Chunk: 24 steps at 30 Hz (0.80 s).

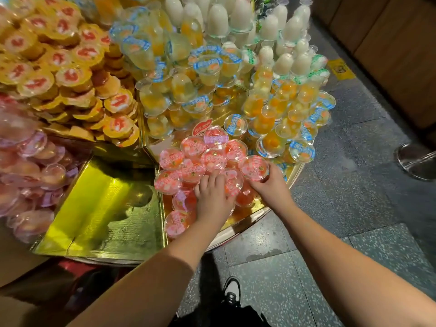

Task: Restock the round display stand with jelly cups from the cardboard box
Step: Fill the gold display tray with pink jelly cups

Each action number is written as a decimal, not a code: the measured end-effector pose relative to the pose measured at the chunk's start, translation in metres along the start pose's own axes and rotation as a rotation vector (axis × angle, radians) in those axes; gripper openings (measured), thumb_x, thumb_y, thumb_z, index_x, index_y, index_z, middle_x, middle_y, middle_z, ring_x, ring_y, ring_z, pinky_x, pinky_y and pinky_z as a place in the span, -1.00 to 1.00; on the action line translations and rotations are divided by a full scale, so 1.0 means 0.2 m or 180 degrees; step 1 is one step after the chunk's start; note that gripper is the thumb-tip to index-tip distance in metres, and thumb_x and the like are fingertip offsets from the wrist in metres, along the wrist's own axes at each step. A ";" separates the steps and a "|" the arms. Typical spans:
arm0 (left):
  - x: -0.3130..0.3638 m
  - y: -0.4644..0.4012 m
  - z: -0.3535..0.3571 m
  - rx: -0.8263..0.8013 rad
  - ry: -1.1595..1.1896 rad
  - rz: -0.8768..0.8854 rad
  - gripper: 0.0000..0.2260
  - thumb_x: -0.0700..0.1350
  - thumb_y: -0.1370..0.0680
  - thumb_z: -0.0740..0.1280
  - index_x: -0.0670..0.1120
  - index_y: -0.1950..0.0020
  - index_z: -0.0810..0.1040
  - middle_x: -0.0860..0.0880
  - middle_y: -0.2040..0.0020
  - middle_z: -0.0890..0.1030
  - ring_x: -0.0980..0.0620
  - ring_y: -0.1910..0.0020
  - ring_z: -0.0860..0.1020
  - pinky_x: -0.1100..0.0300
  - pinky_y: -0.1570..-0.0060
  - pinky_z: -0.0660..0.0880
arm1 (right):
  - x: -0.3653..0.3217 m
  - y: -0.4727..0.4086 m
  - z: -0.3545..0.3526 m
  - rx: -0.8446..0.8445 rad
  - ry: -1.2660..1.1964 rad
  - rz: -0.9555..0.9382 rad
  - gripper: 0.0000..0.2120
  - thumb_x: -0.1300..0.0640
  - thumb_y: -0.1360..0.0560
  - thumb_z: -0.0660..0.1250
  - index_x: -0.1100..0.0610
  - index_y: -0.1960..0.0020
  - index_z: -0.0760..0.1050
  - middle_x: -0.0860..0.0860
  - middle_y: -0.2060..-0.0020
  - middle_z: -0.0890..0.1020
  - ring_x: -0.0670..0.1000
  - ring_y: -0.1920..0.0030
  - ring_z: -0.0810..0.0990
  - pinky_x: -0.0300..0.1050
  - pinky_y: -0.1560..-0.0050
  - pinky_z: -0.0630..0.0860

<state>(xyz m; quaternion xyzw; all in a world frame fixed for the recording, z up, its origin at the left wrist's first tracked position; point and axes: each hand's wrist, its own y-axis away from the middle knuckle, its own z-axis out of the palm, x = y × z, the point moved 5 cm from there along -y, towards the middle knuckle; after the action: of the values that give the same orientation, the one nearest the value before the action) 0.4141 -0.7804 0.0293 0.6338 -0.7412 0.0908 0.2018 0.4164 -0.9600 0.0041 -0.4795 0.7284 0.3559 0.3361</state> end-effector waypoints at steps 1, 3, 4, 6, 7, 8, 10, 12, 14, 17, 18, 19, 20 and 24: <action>0.00 -0.01 0.01 0.0001 -0.0033 0.0006 -0.58 0.05 -0.55 0.38 -0.10 -0.34 0.43 -0.02 -0.55 0.27 -0.10 -0.47 0.20 -0.04 -0.40 0.11 | 0.01 -0.02 0.00 -0.0006 -0.0022 0.0012 -0.38 -0.05 -0.37 0.56 0.06 -0.34 0.41 -0.03 -0.17 0.52 -0.07 -0.15 0.50 -0.18 -0.06 0.40; 0.01 -0.03 0.03 -0.0048 -0.0142 0.0039 -0.54 0.05 -0.56 0.36 -0.07 -0.40 0.39 0.01 -0.57 0.22 -0.10 -0.49 0.18 -0.05 -0.42 0.11 | 0.02 -0.03 0.00 -0.0042 -0.0022 0.0030 -0.38 -0.04 -0.38 0.56 0.07 -0.34 0.41 -0.07 -0.14 0.49 -0.10 -0.13 0.48 -0.21 -0.05 0.38; 0.01 -0.04 0.04 -0.0061 -0.0196 0.0057 -0.53 0.06 -0.56 0.35 -0.06 -0.42 0.37 0.03 -0.58 0.20 -0.10 -0.49 0.17 -0.05 -0.42 0.11 | 0.03 -0.04 0.00 -0.0065 -0.0008 0.0039 -0.38 -0.03 -0.38 0.56 0.07 -0.35 0.40 -0.08 -0.14 0.48 -0.11 -0.13 0.47 -0.21 -0.06 0.38; 0.01 -0.05 0.06 -0.0036 -0.0249 0.0057 -0.53 0.05 -0.57 0.35 -0.05 -0.43 0.37 0.04 -0.59 0.18 -0.09 -0.49 0.18 -0.04 -0.41 0.10 | 0.05 -0.05 0.01 -0.0090 -0.0017 0.0060 -0.37 -0.03 -0.38 0.56 0.06 -0.36 0.39 -0.07 -0.14 0.46 -0.10 -0.14 0.47 -0.19 -0.07 0.40; 0.01 -0.06 0.06 -0.0022 -0.0256 0.0047 -0.54 0.04 -0.57 0.35 -0.05 -0.43 0.37 0.04 -0.59 0.18 -0.09 -0.48 0.19 -0.03 -0.40 0.10 | 0.06 -0.05 0.01 -0.0087 -0.0033 0.0062 -0.37 -0.03 -0.38 0.56 0.06 -0.36 0.39 -0.07 -0.14 0.46 -0.09 -0.14 0.48 -0.18 -0.07 0.41; 0.01 -0.06 0.07 -0.0023 -0.0276 0.0042 -0.55 0.03 -0.57 0.35 -0.05 -0.42 0.38 0.05 -0.59 0.17 -0.08 -0.47 0.19 -0.03 -0.39 0.10 | 0.06 -0.05 0.01 -0.0086 -0.0040 0.0065 -0.37 -0.03 -0.38 0.56 0.07 -0.36 0.39 -0.07 -0.14 0.46 -0.09 -0.13 0.48 -0.18 -0.06 0.41; 0.00 -0.06 0.09 -0.0036 -0.0337 0.0035 -0.56 0.01 -0.57 0.35 -0.05 -0.42 0.37 0.06 -0.59 0.16 -0.07 -0.44 0.21 -0.01 -0.38 0.11 | 0.06 -0.06 0.01 -0.0058 -0.0072 0.0058 -0.37 -0.03 -0.38 0.57 0.07 -0.36 0.39 -0.06 -0.14 0.47 -0.11 -0.12 0.48 -0.20 -0.06 0.40; -0.01 -0.07 0.10 -0.0033 -0.0387 0.0023 -0.55 0.00 -0.58 0.34 -0.04 -0.44 0.36 0.05 -0.59 0.16 -0.08 -0.44 0.21 -0.02 -0.38 0.11 | 0.06 -0.05 0.01 0.0010 -0.0136 0.0061 -0.38 0.00 -0.40 0.56 0.07 -0.36 0.40 -0.07 -0.13 0.47 -0.12 -0.11 0.47 -0.22 -0.06 0.39; -0.02 -0.08 0.11 -0.0035 -0.0397 -0.0021 -0.54 0.01 -0.58 0.33 -0.03 -0.45 0.35 0.04 -0.60 0.16 -0.09 -0.47 0.20 -0.04 -0.40 0.11 | 0.07 -0.04 0.00 0.0086 -0.0173 0.0075 -0.41 0.01 -0.41 0.55 0.05 -0.36 0.40 -0.11 -0.10 0.47 -0.14 -0.08 0.47 -0.29 0.01 0.38; -0.02 -0.10 0.12 -0.0048 -0.0447 -0.0025 -0.53 0.02 -0.57 0.35 -0.05 -0.45 0.36 0.02 -0.59 0.18 -0.11 -0.49 0.20 -0.05 -0.38 0.13 | 0.07 -0.04 0.02 0.0059 -0.0152 0.0050 -0.42 -0.05 -0.41 0.54 0.00 -0.34 0.39 -0.12 -0.11 0.47 -0.15 -0.09 0.47 -0.27 -0.01 0.41; -0.02 -0.10 0.12 -0.0045 -0.0478 -0.0015 -0.52 0.03 -0.57 0.36 -0.05 -0.44 0.37 0.01 -0.59 0.19 -0.12 -0.49 0.20 -0.05 -0.38 0.14 | 0.06 -0.04 0.02 0.0045 -0.0126 0.0027 -0.41 -0.07 -0.40 0.54 -0.01 -0.34 0.39 -0.12 -0.12 0.47 -0.14 -0.11 0.47 -0.21 -0.05 0.44; -0.02 -0.10 0.12 -0.0040 -0.0508 -0.0004 -0.52 0.03 -0.57 0.36 -0.06 -0.45 0.37 0.01 -0.59 0.20 -0.13 -0.50 0.20 -0.06 -0.38 0.15 | 0.06 -0.04 0.02 0.0037 -0.0110 0.0006 -0.40 -0.08 -0.39 0.54 -0.01 -0.34 0.39 -0.13 -0.12 0.46 -0.14 -0.13 0.47 -0.17 -0.09 0.45; -0.02 -0.11 0.12 -0.0036 -0.0526 0.0017 -0.51 0.03 -0.57 0.36 -0.06 -0.45 0.36 0.01 -0.59 0.19 -0.13 -0.50 0.20 -0.06 -0.38 0.14 | 0.05 -0.06 0.03 0.0027 -0.0102 -0.0015 -0.39 -0.08 -0.39 0.55 0.00 -0.35 0.39 -0.13 -0.12 0.46 -0.13 -0.14 0.46 -0.16 -0.12 0.44; -0.04 -0.10 0.12 -0.0091 -0.0661 0.0060 -0.48 0.06 -0.61 0.30 -0.02 -0.53 0.25 0.01 -0.62 0.06 -0.10 -0.55 0.08 -0.04 -0.42 0.10 | 0.03 -0.11 0.04 -0.0124 0.0068 -0.0059 -0.37 -0.02 -0.39 0.56 0.06 -0.37 0.39 -0.06 -0.16 0.49 -0.08 -0.16 0.47 -0.15 -0.11 0.42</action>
<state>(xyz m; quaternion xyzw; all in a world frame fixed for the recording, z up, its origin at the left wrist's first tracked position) 0.4306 -0.7872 0.0018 0.6299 -0.7652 0.0160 0.1321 0.4363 -0.9620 -0.0095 -0.4963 0.7204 0.3618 0.3222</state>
